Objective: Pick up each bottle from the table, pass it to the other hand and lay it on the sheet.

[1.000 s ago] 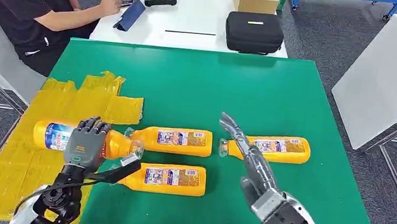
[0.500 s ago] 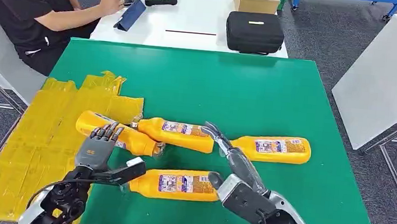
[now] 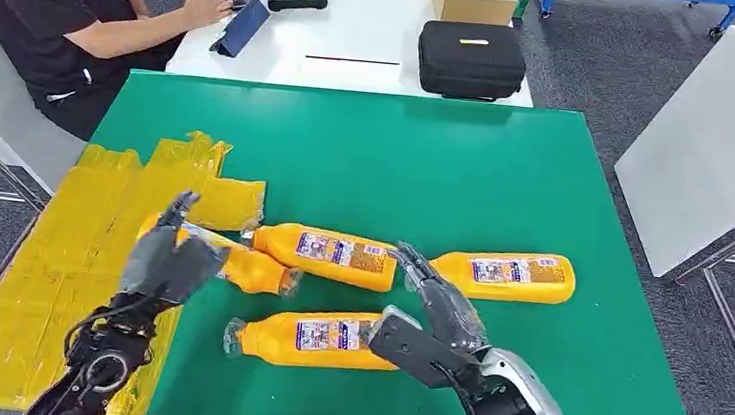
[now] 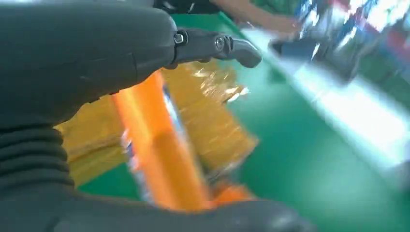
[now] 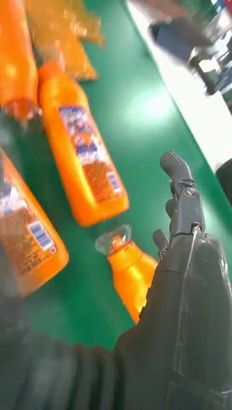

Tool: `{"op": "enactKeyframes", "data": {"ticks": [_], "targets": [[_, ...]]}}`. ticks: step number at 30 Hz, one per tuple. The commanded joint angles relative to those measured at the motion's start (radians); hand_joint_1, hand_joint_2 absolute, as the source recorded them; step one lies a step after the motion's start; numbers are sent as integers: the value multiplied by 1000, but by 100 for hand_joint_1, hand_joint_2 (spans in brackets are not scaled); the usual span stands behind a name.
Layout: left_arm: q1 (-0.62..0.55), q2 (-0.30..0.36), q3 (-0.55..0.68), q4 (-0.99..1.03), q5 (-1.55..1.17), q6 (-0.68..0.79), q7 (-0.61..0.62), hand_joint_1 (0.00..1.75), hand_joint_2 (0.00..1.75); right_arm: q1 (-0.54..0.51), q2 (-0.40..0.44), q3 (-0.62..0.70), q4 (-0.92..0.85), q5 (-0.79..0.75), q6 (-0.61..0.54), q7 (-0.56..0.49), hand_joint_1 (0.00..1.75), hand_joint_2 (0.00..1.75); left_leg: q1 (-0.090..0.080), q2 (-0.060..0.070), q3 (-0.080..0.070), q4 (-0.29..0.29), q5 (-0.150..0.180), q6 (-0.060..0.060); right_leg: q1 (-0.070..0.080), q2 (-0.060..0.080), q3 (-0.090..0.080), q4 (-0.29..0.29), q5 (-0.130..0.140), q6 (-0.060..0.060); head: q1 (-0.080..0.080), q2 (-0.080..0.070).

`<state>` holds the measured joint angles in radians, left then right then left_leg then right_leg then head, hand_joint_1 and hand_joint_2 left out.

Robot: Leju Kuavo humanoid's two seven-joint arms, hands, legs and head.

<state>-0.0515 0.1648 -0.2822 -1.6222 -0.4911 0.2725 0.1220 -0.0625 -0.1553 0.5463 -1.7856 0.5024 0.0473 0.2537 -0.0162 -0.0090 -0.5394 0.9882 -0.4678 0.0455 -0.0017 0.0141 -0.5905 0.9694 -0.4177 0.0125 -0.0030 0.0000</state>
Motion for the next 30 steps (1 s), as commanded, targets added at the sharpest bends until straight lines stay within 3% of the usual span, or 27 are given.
{"op": "enactKeyframes", "data": {"ticks": [1, 2, 7, 9, 30], "targets": [[143, -114, 159, -314, 379, 160, -132, 0, 0, -71, 11, 36, 160, 65, 34, 35, 0, 175, 1, 4, 3, 0, -2, -2, 1, 3, 2, -1, 0, 0, 0, 0], [182, -115, 154, -364, 425, 187, -159, 0, 0, -76, 15, 42, 170, 81, 40, 40, 0, 175, 2, 6, 8, 0, -4, -5, 2, 4, 7, -2, -2, 1, 0, 0], [235, -110, 117, -419, 521, 236, -210, 0, 0, -90, 24, 57, 184, 123, 61, 50, 0, 175, 1, 3, 2, 0, -2, -2, 1, 2, 2, -1, 0, 0, 0, 0], [242, -98, 99, -420, 502, 239, -194, 0, 0, -109, 33, 78, 194, 144, 80, 58, 0, 175, 2, 4, 6, 0, -4, -5, 2, 2, 6, -1, -2, 0, 0, 0], [196, -86, 85, -365, 560, 229, -221, 0, 0, -184, 78, 185, 332, 219, 168, 101, 0, 175, 1, 1, 5, -2, -1, -3, 1, 0, 5, -2, 0, 0, 0, 0]]}}
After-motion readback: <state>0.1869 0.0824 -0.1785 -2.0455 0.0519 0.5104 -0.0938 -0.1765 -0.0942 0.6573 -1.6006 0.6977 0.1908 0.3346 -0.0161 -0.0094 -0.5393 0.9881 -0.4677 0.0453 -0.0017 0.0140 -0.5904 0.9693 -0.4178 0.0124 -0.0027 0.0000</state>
